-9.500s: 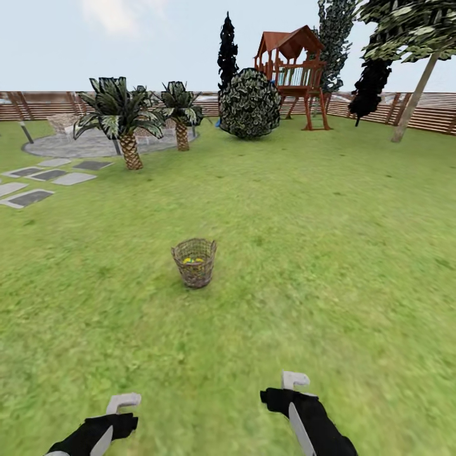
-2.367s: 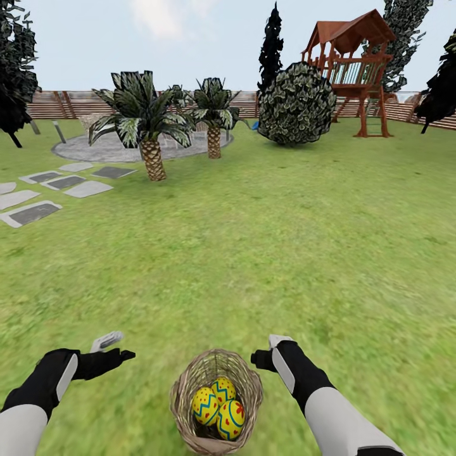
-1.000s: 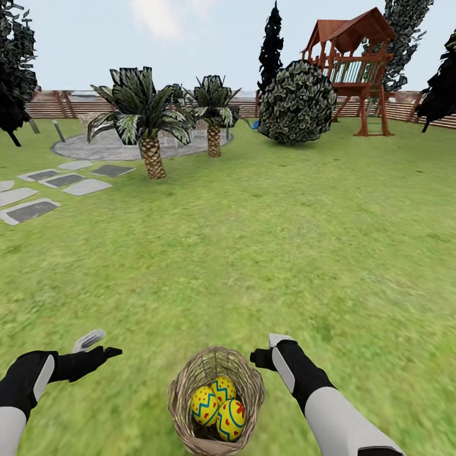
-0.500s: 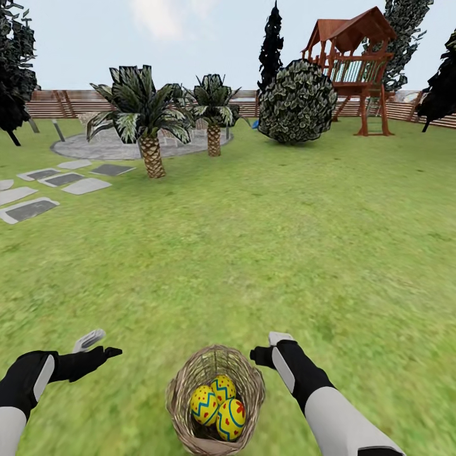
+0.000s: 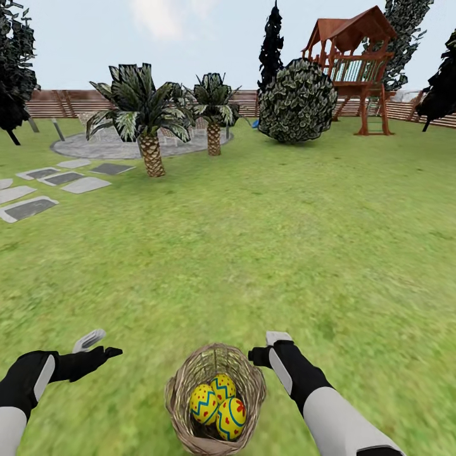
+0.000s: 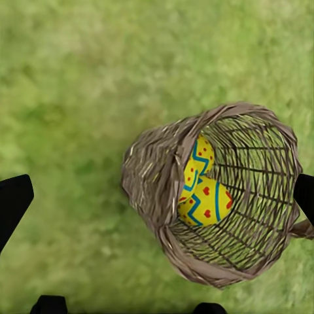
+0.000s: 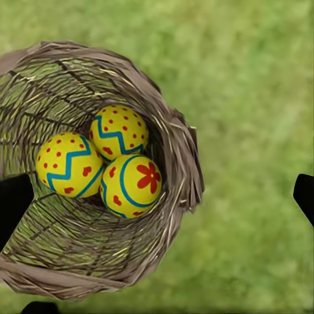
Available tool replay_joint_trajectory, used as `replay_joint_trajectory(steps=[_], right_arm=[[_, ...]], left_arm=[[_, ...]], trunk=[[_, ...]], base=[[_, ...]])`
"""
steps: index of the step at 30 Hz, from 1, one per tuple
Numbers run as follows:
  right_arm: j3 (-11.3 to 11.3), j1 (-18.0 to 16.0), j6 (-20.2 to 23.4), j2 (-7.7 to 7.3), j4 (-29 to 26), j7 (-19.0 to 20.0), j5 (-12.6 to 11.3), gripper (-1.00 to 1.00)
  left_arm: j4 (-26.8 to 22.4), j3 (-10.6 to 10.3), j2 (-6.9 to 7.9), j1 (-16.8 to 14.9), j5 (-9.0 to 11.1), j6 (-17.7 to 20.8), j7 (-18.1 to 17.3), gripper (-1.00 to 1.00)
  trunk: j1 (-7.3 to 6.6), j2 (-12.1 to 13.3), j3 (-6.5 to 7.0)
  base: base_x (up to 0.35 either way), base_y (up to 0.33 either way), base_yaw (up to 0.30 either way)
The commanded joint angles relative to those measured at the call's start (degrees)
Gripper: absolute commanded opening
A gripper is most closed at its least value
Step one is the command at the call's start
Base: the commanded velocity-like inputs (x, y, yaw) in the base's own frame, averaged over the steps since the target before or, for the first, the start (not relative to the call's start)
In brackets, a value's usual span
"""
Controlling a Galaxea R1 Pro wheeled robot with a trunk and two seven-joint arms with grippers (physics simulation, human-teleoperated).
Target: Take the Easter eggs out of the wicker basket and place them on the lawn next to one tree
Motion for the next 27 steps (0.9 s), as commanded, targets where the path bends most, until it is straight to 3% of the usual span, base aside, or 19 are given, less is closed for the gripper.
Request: replay_joint_trajectory(steps=[1, 27], right_arm=[[0.21, -0.03, 0.25, 0.00, -0.09, -0.55, -0.61, 1.00], [0.28, -0.03, 0.08, 0.00, 0.21, -0.70, -0.52, 1.00]], left_arm=[[-0.04, 0.21, -0.02, -0.04, 0.03, 0.45, -0.17, 1.00], [-0.04, 0.21, -0.11, -0.04, 0.03, 0.36, -0.14, 1.00]], trunk=[[0.23, -0.45, -0.24], [5.94, -10.88, -4.91]], base=[[0.000, 0.000, 0.000], [0.000, 0.000, 0.000]])
